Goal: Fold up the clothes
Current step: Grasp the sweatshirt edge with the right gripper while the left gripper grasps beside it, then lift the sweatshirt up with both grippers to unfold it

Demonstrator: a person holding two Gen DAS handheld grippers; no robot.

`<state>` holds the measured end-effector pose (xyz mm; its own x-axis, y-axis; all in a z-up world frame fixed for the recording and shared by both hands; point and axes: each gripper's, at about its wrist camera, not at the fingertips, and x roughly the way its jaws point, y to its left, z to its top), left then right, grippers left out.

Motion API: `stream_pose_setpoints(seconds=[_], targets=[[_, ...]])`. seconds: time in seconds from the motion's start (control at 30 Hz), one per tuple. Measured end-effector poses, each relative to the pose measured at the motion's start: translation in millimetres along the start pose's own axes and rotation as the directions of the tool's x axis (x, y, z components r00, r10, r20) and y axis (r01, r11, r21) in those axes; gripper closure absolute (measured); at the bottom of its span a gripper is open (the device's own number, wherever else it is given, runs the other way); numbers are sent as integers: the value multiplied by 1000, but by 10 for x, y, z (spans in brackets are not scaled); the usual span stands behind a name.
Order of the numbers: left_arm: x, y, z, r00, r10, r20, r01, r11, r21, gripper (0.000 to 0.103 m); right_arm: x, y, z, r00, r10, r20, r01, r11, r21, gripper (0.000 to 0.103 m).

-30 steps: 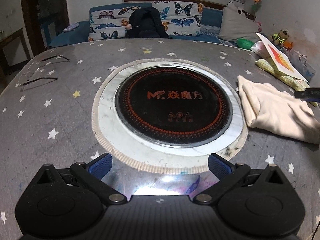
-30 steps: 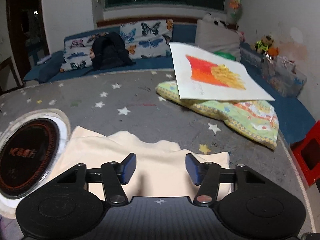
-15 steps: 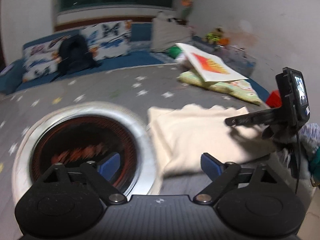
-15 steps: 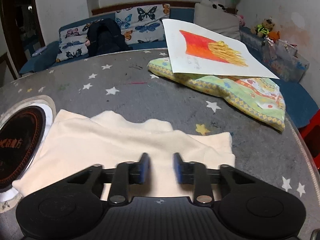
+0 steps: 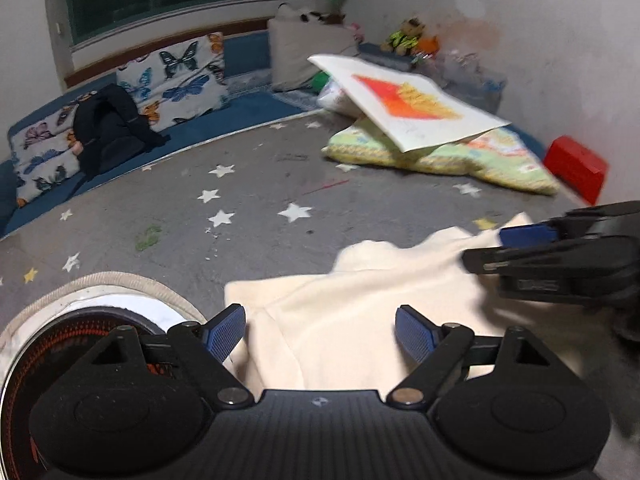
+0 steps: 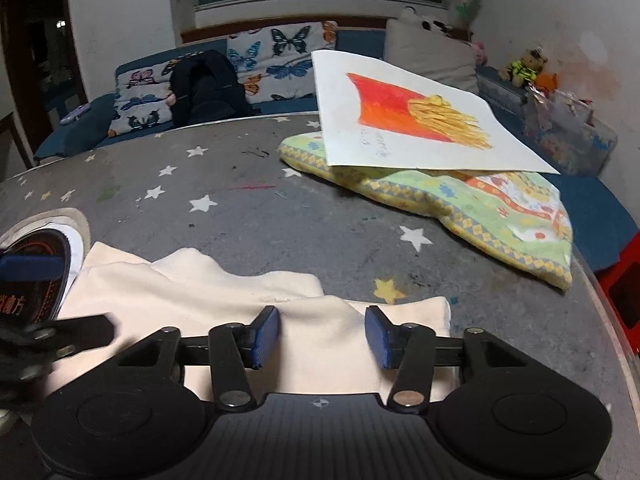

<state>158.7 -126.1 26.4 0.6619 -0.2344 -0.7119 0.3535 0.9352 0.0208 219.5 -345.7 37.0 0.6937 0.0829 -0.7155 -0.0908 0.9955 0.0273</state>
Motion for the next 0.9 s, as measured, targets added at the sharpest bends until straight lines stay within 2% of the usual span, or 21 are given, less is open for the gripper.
stream_pose_setpoints(seconds=[0.03,0.07,0.13,0.2,0.23,0.27,0.43,0.6,0.73,0.83,0.9], targets=[[68,-2,9,1000,-3,-16,3,1000,-3,29,-8,-2,2,1000,19,5,-19,1000,2,72],[125,2,21,1000,-4,-27,4,1000,-6,38,-16,-3,3,1000,30,6,-30,1000,4,80],[170,-18,45,1000,8,-7,-8,1000,16,53,-42,-17,1,999,37,12,-37,999,6,89],[157,-35,85,1000,12,8,-13,999,32,81,-121,-35,5,998,49,40,-49,999,11,93],[135,-39,112,1000,11,15,-12,999,32,89,-175,-38,10,997,54,59,-54,998,12,94],[117,-30,147,1000,3,23,-4,1000,24,101,-228,-42,16,995,59,79,-60,998,13,94],[73,-21,520,993,-30,111,30,1000,1,103,-598,46,128,981,81,179,-77,997,-26,95],[-407,17,640,973,-55,225,57,998,-4,103,-1066,177,252,954,96,285,-75,994,-85,95],[-851,76,741,943,-108,316,117,993,-7,103,-1478,279,299,917,117,381,-78,990,-118,95],[-992,85,762,926,-193,324,203,979,3,99,-1792,374,331,882,141,450,-84,986,-145,95],[-1025,68,744,925,-214,315,222,975,10,85,-1979,449,353,860,158,486,-85,982,-169,95]])
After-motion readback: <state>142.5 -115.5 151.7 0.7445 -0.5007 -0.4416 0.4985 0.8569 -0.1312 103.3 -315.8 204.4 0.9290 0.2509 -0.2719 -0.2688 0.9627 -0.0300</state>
